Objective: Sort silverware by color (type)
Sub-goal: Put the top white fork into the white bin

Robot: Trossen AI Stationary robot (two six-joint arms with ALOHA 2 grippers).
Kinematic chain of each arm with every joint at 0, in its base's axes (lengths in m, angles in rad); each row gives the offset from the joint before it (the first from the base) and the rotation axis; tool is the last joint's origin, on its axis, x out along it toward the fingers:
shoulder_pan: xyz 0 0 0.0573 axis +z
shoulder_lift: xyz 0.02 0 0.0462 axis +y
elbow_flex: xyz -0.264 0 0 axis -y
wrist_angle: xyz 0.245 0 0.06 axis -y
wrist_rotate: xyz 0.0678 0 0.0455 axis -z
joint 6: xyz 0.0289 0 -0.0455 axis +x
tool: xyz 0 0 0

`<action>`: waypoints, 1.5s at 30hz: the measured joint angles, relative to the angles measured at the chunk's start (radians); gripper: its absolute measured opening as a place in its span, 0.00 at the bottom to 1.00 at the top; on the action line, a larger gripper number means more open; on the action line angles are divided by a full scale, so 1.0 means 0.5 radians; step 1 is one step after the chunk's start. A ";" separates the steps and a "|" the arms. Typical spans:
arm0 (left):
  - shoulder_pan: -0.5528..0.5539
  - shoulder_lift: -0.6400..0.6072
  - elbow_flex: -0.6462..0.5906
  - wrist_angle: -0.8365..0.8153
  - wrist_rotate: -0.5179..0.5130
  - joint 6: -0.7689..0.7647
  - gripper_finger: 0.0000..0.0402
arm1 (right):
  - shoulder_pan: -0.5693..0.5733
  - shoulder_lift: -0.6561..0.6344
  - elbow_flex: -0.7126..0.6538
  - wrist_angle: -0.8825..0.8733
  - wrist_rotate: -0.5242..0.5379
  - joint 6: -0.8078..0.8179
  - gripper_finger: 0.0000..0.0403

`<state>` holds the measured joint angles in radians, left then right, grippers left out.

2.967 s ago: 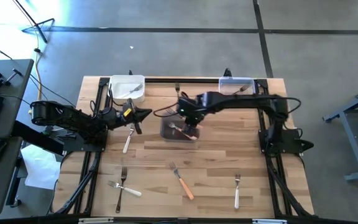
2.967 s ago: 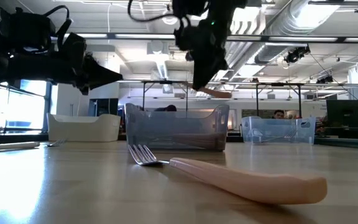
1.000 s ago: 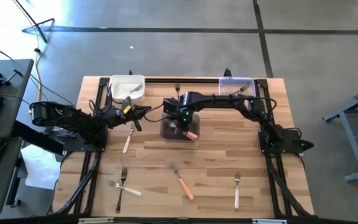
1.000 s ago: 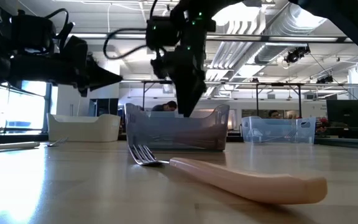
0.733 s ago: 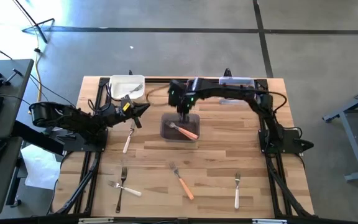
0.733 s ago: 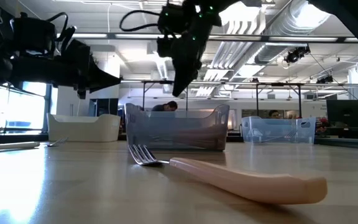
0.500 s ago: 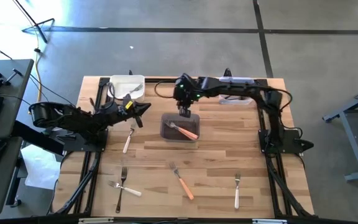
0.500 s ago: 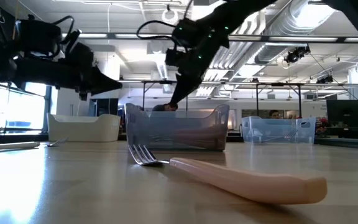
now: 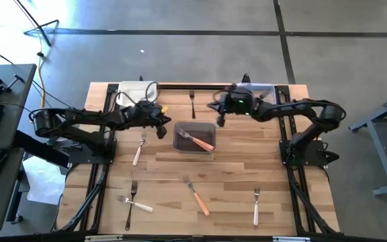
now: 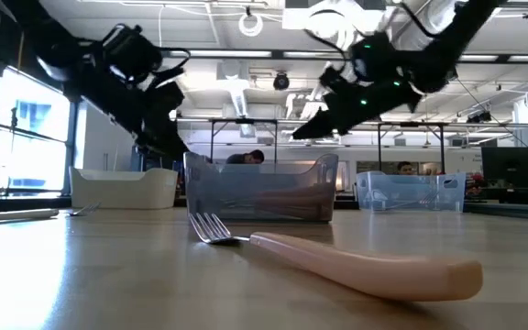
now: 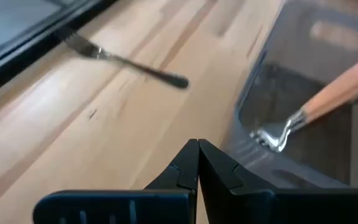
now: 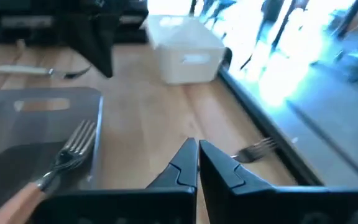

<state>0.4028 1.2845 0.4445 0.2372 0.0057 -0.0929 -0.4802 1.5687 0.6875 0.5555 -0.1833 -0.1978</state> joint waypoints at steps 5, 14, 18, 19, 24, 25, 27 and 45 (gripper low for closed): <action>-0.115 -0.058 0.258 -0.744 -0.132 0.005 0.00 | -0.028 -0.167 -0.469 0.562 -0.060 0.062 0.00; -0.210 -0.297 0.542 -1.841 -0.238 -0.512 0.00 | -0.233 -0.330 -0.715 1.024 -0.110 0.137 0.00; -0.249 -0.313 0.548 -2.238 -0.229 -0.867 0.02 | -0.272 -0.335 -0.714 1.023 -0.221 0.131 0.00; -0.266 -0.306 0.548 -2.321 -0.250 -0.922 0.04 | -0.275 -0.335 -0.714 1.023 -0.231 0.123 0.00; -0.310 -0.287 0.547 -2.515 -0.151 -1.104 0.14 | -0.289 -0.335 -0.713 1.013 -0.234 0.123 0.00; -0.321 -0.287 0.547 -2.515 -0.130 -1.148 0.17 | -0.289 -0.335 -0.713 1.007 -0.235 0.121 0.00; -0.344 -0.287 0.547 -2.516 -0.094 -1.239 0.22 | -0.296 -0.335 -0.713 1.003 -0.237 0.096 0.00; -0.450 0.106 0.547 -2.527 -0.063 -1.459 0.47 | -0.297 -0.333 -0.712 0.952 -0.231 0.065 0.00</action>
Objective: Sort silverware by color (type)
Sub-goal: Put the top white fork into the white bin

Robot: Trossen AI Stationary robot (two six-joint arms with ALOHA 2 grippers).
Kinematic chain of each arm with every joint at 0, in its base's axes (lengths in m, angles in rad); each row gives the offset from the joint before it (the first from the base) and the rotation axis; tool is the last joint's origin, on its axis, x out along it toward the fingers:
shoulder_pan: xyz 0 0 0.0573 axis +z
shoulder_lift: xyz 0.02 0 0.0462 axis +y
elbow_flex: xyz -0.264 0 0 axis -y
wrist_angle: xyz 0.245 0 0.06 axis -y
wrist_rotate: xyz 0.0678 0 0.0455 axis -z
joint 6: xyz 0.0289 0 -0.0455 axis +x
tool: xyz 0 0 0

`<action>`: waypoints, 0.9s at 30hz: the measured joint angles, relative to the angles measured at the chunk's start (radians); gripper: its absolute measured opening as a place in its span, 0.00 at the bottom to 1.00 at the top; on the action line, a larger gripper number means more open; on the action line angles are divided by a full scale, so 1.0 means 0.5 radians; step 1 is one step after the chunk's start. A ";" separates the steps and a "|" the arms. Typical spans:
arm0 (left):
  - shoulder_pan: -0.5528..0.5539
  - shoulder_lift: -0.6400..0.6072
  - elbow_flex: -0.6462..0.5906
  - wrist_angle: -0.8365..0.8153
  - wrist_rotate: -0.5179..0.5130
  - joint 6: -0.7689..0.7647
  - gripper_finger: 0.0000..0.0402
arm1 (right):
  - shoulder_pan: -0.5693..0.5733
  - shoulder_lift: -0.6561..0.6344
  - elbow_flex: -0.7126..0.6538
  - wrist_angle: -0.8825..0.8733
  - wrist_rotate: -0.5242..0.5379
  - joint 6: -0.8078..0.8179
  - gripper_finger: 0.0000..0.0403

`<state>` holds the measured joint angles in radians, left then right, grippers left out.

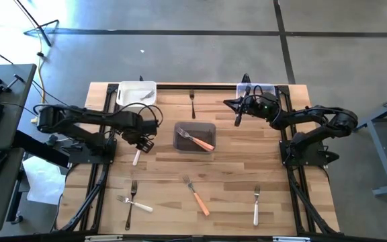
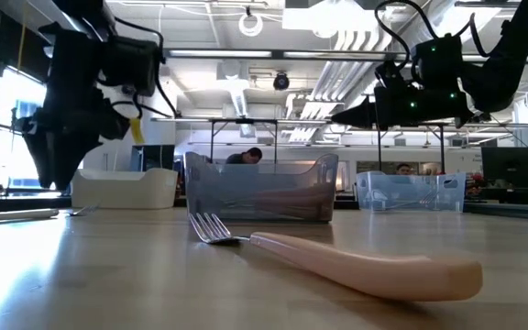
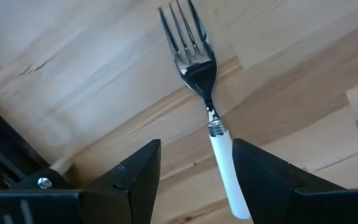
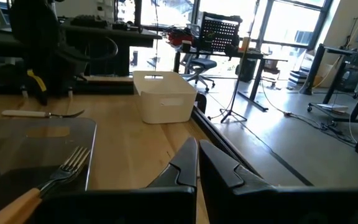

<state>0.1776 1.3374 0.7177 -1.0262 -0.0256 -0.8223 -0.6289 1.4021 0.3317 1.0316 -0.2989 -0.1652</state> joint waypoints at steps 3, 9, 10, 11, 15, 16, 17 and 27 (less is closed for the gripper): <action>-0.003 0.060 -0.002 0.038 0.018 0.011 0.47 | 0.000 0.000 0.000 -0.013 0.001 0.000 0.00; 0.011 0.054 -0.082 0.130 0.052 0.025 0.47 | 0.000 0.000 0.000 -0.056 0.002 0.006 0.00; 0.020 0.051 -0.099 0.133 0.063 0.027 0.47 | 0.000 0.000 0.000 -0.064 0.002 0.007 0.00; 0.030 0.049 -0.117 0.140 0.089 0.027 0.47 | 0.000 0.001 0.000 -0.069 0.002 0.007 0.00; 0.052 0.043 -0.199 0.202 0.234 0.040 0.47 | 0.000 0.001 0.000 -0.074 0.002 0.004 0.00; 0.052 0.043 -0.211 0.203 0.256 0.053 0.47 | 0.000 0.001 0.000 -0.074 0.002 0.003 0.00; 0.052 0.042 -0.219 0.203 0.266 0.074 0.47 | 0.000 0.001 0.000 -0.074 0.002 0.002 0.00; 0.052 0.040 -0.227 0.321 0.296 0.050 0.47 | 0.000 0.001 0.000 -0.066 0.002 -0.032 0.00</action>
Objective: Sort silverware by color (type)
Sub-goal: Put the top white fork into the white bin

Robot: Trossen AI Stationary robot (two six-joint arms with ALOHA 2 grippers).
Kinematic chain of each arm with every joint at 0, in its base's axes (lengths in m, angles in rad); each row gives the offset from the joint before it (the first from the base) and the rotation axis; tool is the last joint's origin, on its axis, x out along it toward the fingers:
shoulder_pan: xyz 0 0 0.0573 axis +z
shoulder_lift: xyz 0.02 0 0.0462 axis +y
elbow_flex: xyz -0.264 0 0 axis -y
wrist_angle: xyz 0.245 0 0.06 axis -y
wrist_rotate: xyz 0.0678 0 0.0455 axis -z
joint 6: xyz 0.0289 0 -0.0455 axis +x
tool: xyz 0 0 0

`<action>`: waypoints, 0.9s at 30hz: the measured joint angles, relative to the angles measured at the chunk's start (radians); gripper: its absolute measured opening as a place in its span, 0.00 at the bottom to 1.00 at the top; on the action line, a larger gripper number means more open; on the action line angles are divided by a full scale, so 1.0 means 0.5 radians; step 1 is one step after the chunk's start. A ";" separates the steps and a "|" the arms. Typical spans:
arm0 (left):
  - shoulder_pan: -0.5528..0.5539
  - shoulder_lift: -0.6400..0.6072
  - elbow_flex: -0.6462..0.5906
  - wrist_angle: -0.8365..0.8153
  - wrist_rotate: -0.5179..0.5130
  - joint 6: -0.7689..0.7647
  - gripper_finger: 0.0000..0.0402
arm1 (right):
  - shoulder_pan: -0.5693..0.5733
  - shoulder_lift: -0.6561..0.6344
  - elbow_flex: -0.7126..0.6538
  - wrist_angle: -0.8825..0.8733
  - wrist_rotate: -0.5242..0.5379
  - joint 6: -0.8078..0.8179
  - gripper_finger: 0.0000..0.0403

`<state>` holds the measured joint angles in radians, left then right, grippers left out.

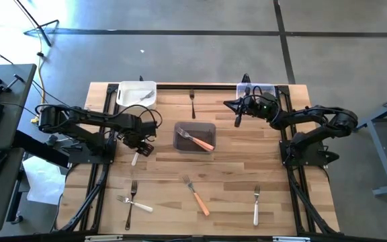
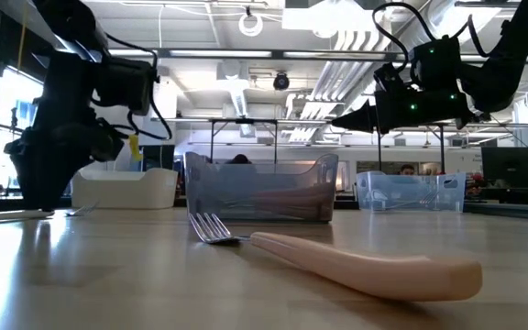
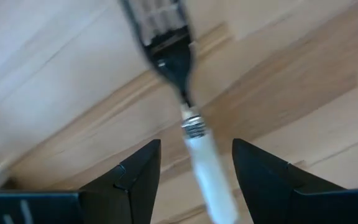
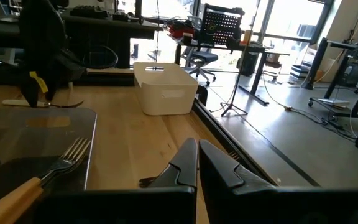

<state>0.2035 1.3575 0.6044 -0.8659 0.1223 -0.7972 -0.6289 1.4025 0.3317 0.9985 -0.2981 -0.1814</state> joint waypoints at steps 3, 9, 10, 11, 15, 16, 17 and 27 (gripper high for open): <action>0.000 0.000 0.000 0.046 0.017 -0.029 0.47 | 0.000 0.000 0.000 -0.001 0.000 0.001 0.00; -0.005 0.000 0.000 0.056 -0.064 -0.124 0.45 | 0.000 0.000 0.000 -0.001 0.000 0.002 0.00; -0.009 0.000 0.000 0.051 -0.093 -0.131 0.44 | 0.000 0.000 0.000 0.000 0.000 0.001 0.00; -0.014 0.000 -0.004 0.056 -0.110 -0.135 0.42 | 0.000 0.000 0.000 0.000 0.000 0.001 0.00; -0.029 -0.004 -0.067 0.126 -0.108 -0.181 0.33 | 0.000 0.000 0.000 0.000 0.000 0.002 0.00; -0.034 -0.007 -0.091 0.139 -0.106 -0.182 0.31 | 0.000 0.000 0.000 0.000 0.000 0.002 0.00; -0.042 -0.011 -0.110 0.144 -0.109 -0.181 0.29 | 0.000 0.000 0.000 0.000 0.000 0.002 0.00; 0.067 0.002 0.040 0.044 -0.201 0.248 0.05 | 0.000 0.000 0.001 0.000 0.001 -0.001 0.00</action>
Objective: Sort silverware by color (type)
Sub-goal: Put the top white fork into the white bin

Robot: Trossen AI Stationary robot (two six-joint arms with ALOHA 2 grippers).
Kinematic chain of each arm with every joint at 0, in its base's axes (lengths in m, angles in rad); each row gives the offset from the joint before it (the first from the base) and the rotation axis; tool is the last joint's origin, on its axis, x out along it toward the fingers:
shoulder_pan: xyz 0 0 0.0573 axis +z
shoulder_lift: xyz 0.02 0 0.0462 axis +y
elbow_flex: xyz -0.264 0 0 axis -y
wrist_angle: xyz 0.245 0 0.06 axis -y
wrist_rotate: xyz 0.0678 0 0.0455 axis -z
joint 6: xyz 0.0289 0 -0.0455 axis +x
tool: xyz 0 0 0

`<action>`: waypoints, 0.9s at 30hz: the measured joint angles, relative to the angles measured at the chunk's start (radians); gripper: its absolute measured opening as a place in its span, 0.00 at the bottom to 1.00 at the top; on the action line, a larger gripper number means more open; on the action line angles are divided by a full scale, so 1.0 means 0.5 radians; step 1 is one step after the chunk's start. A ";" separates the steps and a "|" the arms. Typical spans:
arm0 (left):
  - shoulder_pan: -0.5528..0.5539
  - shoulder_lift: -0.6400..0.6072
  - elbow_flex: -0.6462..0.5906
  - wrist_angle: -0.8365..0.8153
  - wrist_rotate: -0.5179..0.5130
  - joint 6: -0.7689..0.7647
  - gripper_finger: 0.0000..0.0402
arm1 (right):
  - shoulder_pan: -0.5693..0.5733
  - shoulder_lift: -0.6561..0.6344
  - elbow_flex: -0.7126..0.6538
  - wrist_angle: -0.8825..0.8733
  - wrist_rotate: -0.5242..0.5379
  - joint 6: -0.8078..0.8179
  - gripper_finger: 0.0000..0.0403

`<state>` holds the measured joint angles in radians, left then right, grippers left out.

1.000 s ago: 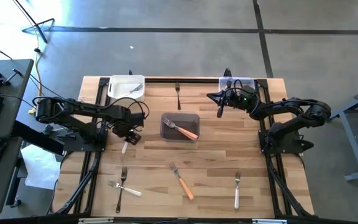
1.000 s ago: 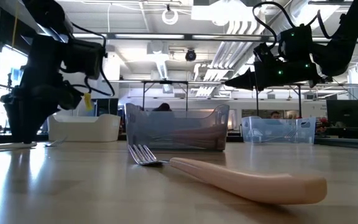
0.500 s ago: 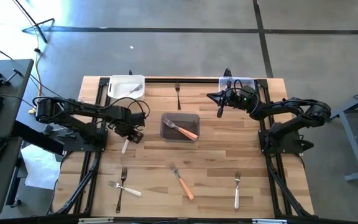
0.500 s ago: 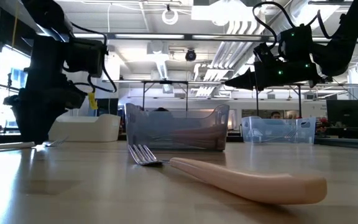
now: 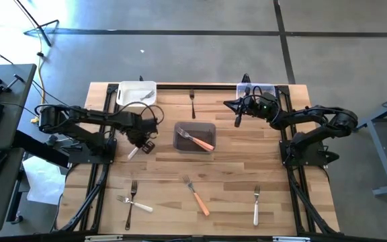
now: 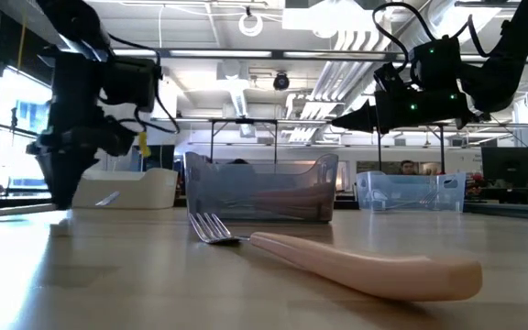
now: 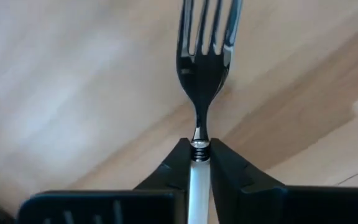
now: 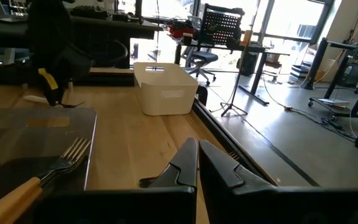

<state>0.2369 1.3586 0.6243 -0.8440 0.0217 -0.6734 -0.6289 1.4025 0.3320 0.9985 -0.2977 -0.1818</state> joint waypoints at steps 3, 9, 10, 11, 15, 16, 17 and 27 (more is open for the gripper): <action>0.099 -0.001 0.058 -0.078 0.015 0.177 0.03 | 0.000 0.000 0.000 0.000 0.000 0.000 0.00; 0.326 0.000 0.247 -0.239 0.002 0.560 0.03 | 0.000 0.000 0.000 0.000 0.001 0.002 0.00; 0.362 0.000 0.298 -0.274 -0.014 0.629 0.03 | 0.000 0.000 0.000 -0.001 0.001 0.003 0.00; 0.399 0.000 0.350 -0.299 -0.034 0.695 0.03 | 0.000 0.000 0.000 0.000 0.001 0.002 0.00; 0.574 -0.001 0.565 -0.463 -0.106 0.969 0.03 | 0.000 0.000 0.000 0.000 0.000 0.002 0.00; 0.628 -0.002 0.624 -0.518 -0.125 1.046 0.03 | 0.000 0.000 0.000 -0.001 0.000 0.002 0.00; 0.682 -0.002 0.683 -0.554 -0.142 1.138 0.03 | 0.000 0.000 0.000 -0.001 0.000 0.002 0.00; 1.193 0.042 1.038 -0.593 -0.471 1.932 0.01 | 0.000 0.000 0.000 0.000 0.000 0.002 0.00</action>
<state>0.8335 1.3798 1.1435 -1.1404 -0.2136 0.2926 -0.6289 1.4025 0.3321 0.9984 -0.2977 -0.1806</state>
